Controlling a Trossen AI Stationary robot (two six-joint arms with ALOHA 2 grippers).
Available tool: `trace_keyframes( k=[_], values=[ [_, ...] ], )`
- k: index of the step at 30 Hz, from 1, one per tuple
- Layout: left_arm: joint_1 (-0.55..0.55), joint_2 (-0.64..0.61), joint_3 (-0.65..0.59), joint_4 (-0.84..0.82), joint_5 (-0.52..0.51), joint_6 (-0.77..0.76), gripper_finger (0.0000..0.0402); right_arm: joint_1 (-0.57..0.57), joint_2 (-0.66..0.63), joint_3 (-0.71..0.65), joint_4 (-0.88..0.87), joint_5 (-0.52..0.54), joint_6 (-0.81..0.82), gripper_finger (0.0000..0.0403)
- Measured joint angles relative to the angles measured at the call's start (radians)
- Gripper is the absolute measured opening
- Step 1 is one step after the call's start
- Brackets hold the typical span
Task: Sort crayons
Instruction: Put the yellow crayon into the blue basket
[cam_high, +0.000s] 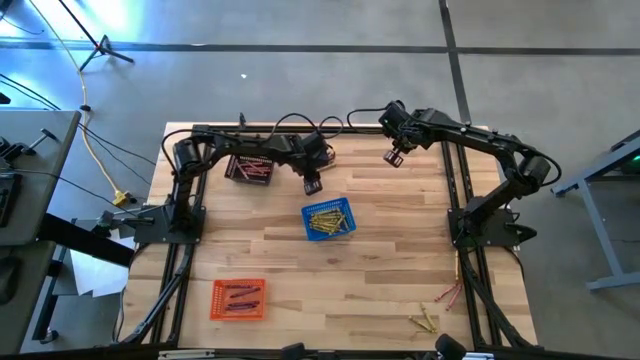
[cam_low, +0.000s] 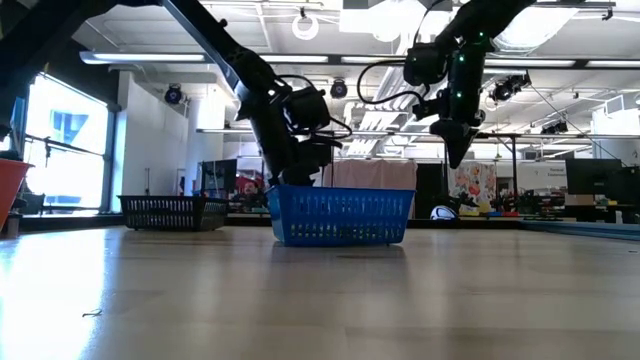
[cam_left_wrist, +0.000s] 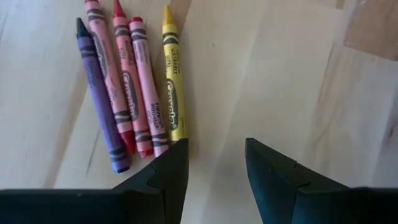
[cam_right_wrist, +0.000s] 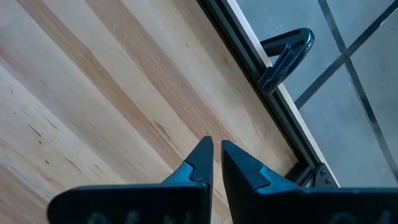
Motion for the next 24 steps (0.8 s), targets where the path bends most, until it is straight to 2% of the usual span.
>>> trace_keyframes(
  k=[17, 24],
  values=[
    [-0.002, 0.005, -0.001, -0.004, 0.007, 0.007, 0.0145, 0.000, 0.000, 0.000, 0.006, 0.000, 0.000, 0.0016],
    [-0.005, 0.005, 0.044, -0.054, 0.025, 0.035, 0.0145, 0.000, 0.000, 0.000, 0.006, 0.000, 0.000, 0.0016]
  ],
)
